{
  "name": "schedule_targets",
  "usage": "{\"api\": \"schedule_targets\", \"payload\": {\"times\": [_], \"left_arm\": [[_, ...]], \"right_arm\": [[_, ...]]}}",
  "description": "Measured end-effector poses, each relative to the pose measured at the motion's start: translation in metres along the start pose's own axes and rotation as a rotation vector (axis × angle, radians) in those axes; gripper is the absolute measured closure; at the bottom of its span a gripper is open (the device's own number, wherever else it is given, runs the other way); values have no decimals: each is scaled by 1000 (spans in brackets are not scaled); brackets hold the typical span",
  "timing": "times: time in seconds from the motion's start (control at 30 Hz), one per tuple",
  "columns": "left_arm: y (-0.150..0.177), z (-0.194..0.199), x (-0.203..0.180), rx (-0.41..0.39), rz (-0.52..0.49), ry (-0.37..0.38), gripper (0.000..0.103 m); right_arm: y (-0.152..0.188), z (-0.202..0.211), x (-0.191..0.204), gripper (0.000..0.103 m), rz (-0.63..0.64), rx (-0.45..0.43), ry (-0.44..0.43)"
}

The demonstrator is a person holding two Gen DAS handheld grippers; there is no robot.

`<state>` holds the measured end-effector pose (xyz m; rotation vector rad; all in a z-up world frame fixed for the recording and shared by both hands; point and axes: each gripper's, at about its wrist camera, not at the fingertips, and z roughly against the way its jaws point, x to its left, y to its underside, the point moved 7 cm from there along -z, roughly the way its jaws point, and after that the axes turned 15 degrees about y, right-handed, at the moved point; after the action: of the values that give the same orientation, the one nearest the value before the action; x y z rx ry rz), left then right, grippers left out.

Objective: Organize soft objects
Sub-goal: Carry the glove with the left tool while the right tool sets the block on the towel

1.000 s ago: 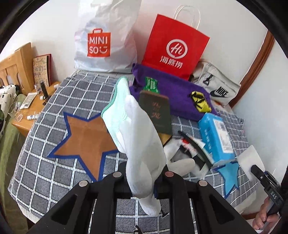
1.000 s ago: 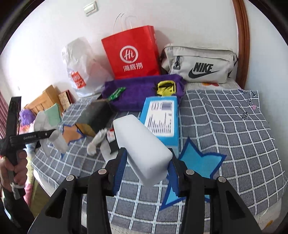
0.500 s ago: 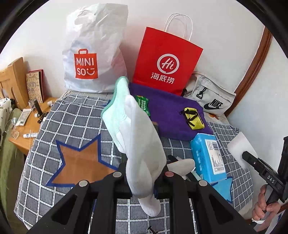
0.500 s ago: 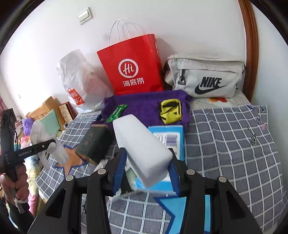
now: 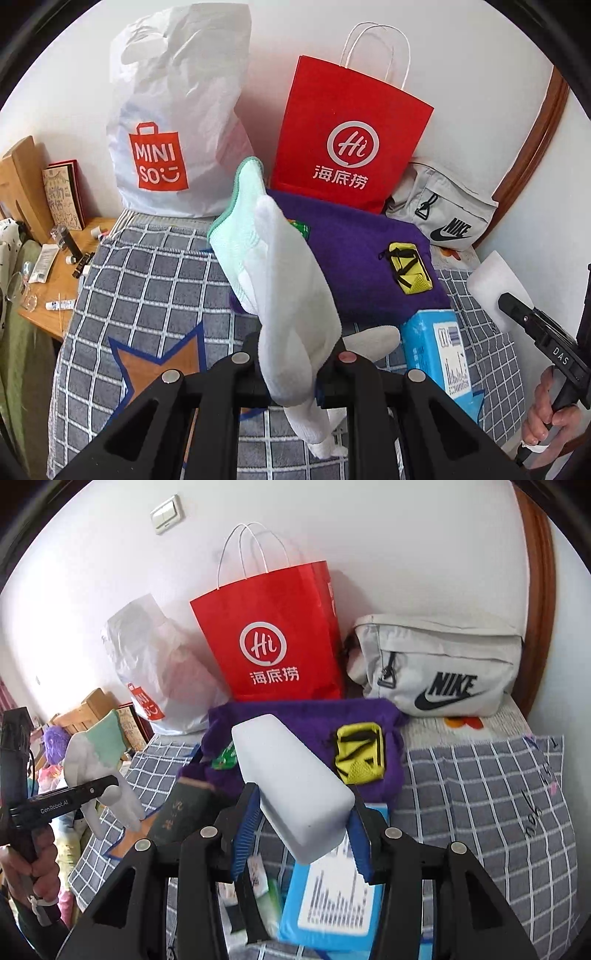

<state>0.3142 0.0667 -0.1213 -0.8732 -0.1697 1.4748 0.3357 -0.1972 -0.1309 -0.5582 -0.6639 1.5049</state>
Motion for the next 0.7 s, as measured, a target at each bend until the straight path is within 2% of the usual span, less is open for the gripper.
{"api": "schedule_targets", "payload": {"times": [0.13,0.4,0.57,0.7], "left_arm": [[-16,-13,4,27,4,0,89],[-52,-33,11,30,1,-11,89],[-69,-51,6,54,-21,4,88],[-78,-64,0,62,-44,18,88]], "right_arm": [[-18,-16,6,57,8,-13,-4],[-48,-52,15,57,46,-18,12],[-50,-83,20,57,31,22,-34],[-46,-111,23,57,45,61,-28]]}}
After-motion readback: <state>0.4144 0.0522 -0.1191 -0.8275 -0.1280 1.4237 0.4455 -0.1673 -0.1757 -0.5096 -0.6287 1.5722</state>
